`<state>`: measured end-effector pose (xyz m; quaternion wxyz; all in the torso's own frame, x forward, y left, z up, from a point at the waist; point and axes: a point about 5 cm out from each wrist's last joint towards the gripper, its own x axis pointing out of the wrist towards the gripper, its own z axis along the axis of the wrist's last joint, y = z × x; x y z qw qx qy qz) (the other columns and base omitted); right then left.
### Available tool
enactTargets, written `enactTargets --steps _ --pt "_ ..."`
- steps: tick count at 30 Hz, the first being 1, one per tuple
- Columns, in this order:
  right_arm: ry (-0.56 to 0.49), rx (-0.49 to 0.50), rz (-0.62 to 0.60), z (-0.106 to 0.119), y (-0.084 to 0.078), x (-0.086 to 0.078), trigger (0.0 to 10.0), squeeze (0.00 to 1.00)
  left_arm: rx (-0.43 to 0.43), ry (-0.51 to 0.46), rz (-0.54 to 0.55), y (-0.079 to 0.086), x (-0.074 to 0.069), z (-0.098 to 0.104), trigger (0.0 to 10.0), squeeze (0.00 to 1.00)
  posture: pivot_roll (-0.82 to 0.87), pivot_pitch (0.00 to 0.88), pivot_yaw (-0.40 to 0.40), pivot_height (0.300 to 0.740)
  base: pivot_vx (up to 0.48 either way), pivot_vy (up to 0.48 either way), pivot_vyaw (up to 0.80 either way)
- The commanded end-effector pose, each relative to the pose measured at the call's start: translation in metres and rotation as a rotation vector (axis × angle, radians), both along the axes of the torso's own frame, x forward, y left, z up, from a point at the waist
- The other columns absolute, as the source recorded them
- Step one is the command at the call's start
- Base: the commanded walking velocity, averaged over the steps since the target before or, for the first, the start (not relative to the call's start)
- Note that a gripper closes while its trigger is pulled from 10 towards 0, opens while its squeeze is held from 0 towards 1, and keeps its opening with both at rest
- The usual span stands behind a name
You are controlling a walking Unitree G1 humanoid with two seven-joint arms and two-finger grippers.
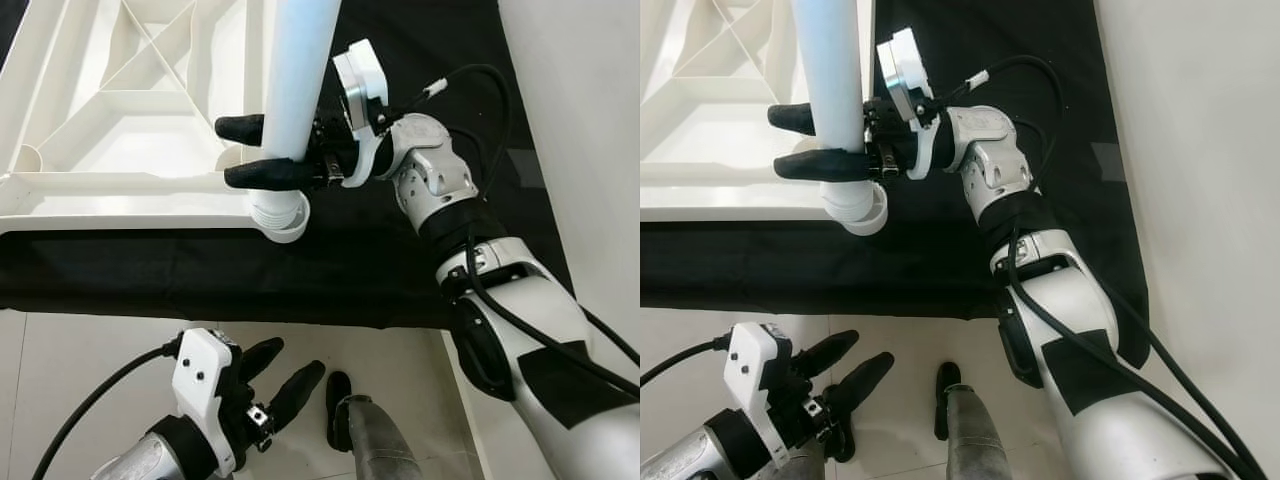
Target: Building children table
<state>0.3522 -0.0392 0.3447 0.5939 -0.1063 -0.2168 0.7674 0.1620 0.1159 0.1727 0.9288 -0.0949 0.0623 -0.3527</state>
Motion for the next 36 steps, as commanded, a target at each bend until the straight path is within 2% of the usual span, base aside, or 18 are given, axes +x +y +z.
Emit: enactTargets --steps 1,8,10,13,21,36 --pt "-0.02 -0.067 0.018 -0.01 0.007 -0.002 10.0 0.0 0.001 0.043 0.002 -0.001 -0.003 -0.008 10.0 0.0 0.1 0.45 -0.108 0.74 0.0 0.0 0.0" --pt "-0.057 -0.159 0.006 -0.025 0.008 -0.001 10.0 0.0 0.002 0.041 0.003 -0.001 -0.003 -0.008 10.0 0.0 0.1 0.453 -0.108 0.74 0.0 0.0 0.0" --pt "-0.042 -0.206 -0.057 -0.033 0.006 0.004 10.0 0.0 0.002 0.041 0.004 -0.001 -0.003 -0.008 10.0 0.0 0.1 0.454 -0.107 0.74 0.0 0.0 0.0" --pt "0.012 -0.204 -0.071 -0.031 0.0 0.007 10.0 0.0 0.002 0.041 0.003 -0.001 -0.003 -0.008 10.0 0.0 0.1 0.454 -0.106 0.74 0.0 0.0 0.0" --pt "0.061 -0.218 -0.039 -0.03 -0.008 0.008 10.0 0.0 0.003 0.041 0.004 0.0 -0.003 -0.008 10.0 0.0 0.1 0.454 -0.108 0.74 0.0 0.0 0.0" --pt "0.08 -0.258 -0.058 -0.034 -0.01 0.011 10.0 0.0 0.005 0.042 0.005 0.0 -0.003 -0.008 10.0 0.0 0.1 0.454 -0.108 0.74 0.0 0.0 0.0"
